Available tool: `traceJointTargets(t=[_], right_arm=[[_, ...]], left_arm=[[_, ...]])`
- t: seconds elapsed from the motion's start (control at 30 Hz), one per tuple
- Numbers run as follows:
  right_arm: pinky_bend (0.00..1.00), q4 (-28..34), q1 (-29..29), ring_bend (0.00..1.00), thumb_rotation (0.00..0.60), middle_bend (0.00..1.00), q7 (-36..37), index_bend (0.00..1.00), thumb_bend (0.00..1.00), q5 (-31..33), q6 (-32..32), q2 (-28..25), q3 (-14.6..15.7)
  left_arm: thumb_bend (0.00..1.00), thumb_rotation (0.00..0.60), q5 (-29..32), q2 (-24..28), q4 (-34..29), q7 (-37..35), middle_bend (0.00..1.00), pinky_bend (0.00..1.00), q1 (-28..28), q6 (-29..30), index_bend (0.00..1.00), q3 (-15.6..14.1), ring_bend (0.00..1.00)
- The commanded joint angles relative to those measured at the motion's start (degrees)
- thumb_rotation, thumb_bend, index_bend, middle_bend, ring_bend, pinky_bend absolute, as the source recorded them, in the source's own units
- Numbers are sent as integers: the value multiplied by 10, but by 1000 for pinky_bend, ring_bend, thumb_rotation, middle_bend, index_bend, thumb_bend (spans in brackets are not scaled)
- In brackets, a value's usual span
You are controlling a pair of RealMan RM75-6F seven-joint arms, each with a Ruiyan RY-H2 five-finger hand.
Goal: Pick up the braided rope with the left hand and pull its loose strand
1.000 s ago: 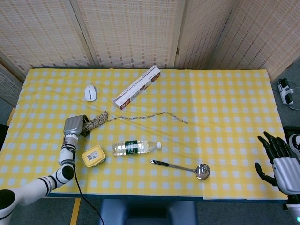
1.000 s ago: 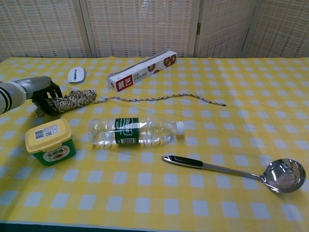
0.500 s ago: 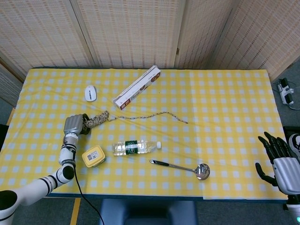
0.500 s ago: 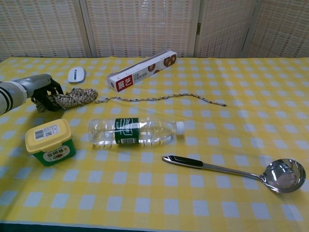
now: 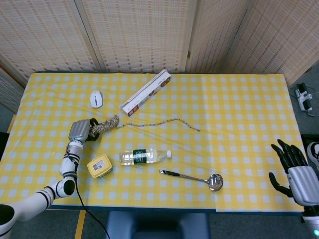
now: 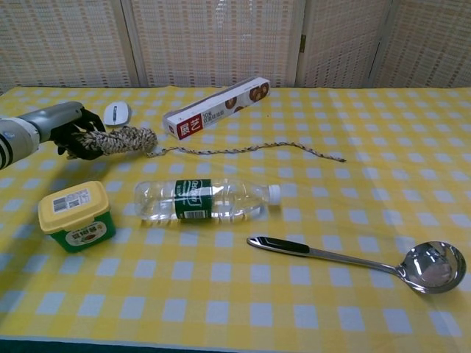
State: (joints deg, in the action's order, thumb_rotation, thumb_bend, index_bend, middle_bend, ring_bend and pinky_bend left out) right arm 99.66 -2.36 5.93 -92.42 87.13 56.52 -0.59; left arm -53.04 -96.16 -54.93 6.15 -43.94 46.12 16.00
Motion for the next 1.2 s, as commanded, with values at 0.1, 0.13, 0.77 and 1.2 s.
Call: traceJointTargets(t=[0.1,0.13,0.77,1.2], right_arm=[[0,4,-7,40,600,33,-2,31,481,3,-11,0,-2],[0,5,-9,40,600,35,-5,31,481,5,-15,0,-3],[0,36,-139,63,600,75,-31,129,482,58,-188,-7,-54],[0,-37,-287,78,600,100,-102,230,482,148,-361,78,-100]], left_arm=[[723,600,-131,53,-75,-102,701,708,22,66,729,-17,674],[724,600,-146,61,-89,-111,701,708,24,74,729,-20,674],[726,600,-332,201,-405,-170,701,708,34,142,728,-72,674],[726,600,-322,194,-447,-133,701,708,26,130,728,-81,674]])
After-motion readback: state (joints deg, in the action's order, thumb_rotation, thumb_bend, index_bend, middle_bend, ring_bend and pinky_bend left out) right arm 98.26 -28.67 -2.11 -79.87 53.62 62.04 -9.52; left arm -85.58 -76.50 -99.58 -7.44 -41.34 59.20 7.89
